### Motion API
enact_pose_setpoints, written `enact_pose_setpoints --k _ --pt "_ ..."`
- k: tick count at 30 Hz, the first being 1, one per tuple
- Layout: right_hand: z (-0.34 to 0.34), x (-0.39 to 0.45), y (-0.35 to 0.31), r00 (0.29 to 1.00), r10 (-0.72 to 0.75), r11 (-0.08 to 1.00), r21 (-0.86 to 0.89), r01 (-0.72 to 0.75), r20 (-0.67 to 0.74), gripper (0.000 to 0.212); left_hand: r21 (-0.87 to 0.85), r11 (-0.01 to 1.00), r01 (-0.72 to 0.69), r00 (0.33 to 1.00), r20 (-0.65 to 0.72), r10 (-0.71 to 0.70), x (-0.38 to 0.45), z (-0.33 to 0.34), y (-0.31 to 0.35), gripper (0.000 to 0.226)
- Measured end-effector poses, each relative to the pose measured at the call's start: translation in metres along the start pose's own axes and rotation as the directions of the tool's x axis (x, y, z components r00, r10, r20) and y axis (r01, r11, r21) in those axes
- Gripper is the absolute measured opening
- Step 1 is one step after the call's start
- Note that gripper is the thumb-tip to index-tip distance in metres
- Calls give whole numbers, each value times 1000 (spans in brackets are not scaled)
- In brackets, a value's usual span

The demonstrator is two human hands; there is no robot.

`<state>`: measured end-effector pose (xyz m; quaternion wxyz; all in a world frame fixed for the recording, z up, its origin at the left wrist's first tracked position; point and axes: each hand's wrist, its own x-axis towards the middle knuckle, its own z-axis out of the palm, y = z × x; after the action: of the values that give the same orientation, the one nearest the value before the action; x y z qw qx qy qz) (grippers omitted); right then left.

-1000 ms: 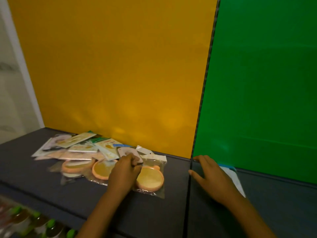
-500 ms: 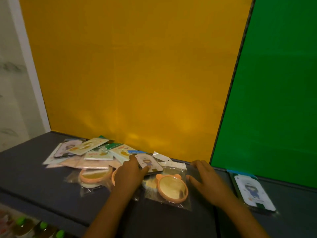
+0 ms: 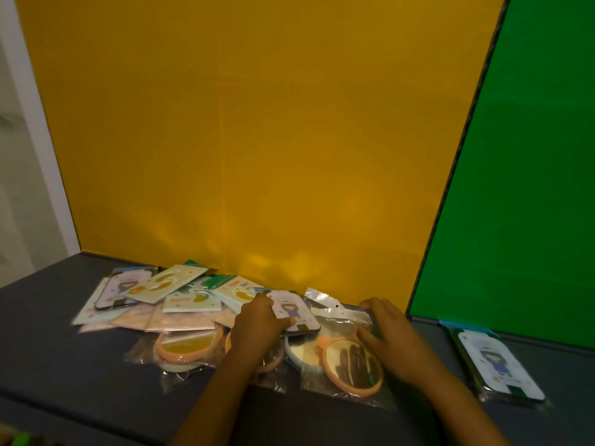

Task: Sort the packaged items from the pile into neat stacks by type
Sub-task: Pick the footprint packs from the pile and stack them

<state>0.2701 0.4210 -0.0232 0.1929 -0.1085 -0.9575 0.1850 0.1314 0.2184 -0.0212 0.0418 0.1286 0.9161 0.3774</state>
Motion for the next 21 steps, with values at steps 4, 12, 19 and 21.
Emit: enact_pose_setpoints --k 4,12,19,21 --pt "6 14 -10 999 -32 999 29 33 -29 34 -182 982 60 998 33 -55 5 -26 -8 53" --pt "23 40 -40 993 -110 990 85 113 -36 31 -567 814 129 991 110 -81 -2 -82 -45 16" --pt "46 68 -64 986 -150 981 139 139 74 25 -774 604 191 982 154 -112 -18 -113 -81 15" --pt "53 77 -73 984 -131 977 184 107 122 23 -806 560 191 981 139 -135 -22 -116 -88 17"
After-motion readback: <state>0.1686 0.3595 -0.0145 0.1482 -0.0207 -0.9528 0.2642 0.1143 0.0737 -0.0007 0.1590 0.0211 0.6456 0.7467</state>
